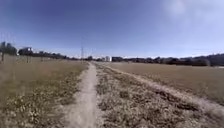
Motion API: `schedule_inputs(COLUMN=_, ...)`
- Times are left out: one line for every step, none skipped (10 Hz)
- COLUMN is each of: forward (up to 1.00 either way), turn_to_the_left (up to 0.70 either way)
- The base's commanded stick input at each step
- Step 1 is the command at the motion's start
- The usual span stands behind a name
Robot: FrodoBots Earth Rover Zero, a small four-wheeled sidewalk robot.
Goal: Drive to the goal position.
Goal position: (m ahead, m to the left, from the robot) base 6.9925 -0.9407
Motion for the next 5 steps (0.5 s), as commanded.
schedule_inputs(forward=0.70, turn_to_the_left=0.00)
schedule_inputs(forward=0.70, turn_to_the_left=0.00)
schedule_inputs(forward=0.70, turn_to_the_left=0.00)
schedule_inputs(forward=0.70, turn_to_the_left=0.00)
schedule_inputs(forward=0.70, turn_to_the_left=0.00)
